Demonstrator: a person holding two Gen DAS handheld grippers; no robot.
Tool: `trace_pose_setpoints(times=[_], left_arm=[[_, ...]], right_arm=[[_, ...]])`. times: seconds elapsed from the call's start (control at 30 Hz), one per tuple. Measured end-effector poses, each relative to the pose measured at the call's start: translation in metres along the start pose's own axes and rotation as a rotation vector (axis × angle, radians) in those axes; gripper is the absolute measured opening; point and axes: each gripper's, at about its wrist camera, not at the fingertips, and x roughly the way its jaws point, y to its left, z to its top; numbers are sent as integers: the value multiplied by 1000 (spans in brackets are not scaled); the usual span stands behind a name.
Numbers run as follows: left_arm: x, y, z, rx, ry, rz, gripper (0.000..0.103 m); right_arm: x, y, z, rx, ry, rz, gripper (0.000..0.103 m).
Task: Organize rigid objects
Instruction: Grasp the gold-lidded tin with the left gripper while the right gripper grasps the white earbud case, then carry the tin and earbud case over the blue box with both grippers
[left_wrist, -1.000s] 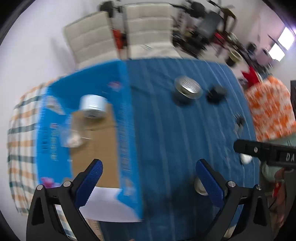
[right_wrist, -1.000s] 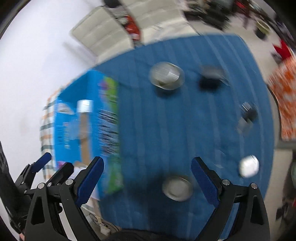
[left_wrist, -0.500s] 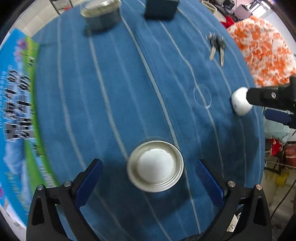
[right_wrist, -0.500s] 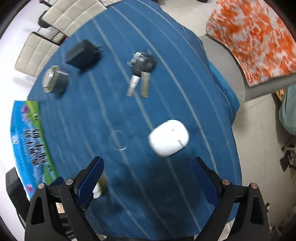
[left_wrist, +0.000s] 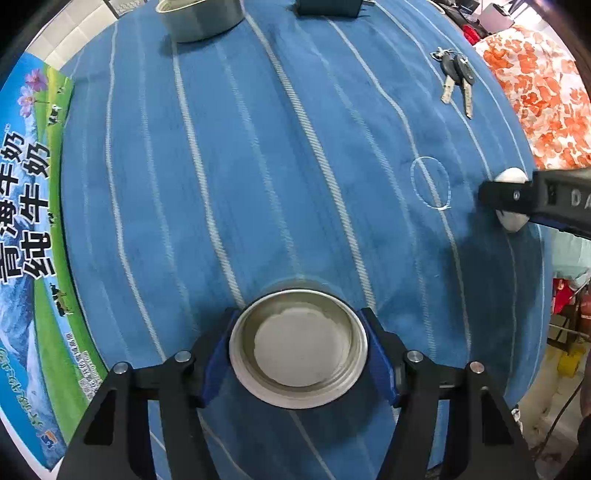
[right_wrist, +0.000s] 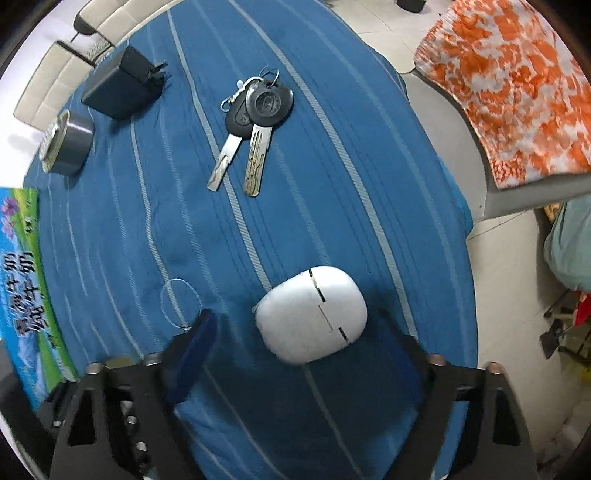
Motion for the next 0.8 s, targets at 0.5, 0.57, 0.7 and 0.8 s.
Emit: trace_pose_setpoints(times=[0.5, 0.57, 0.7, 0.8], left_arm=[[2, 1, 12, -5, -40, 46, 62], [-2, 4, 10, -9, -47, 49, 62], [-14, 11, 8, -26, -69, 49, 62], [-24, 17, 7, -38, -91, 51, 62]], right_arm=[[-3, 22, -13, -117, -44, -124, 61], [-3, 22, -14, -118, -52, -119, 61], [-8, 29, -20, -135, -58, -107, 61], [-14, 38, -26, -162, -72, -98, 61]])
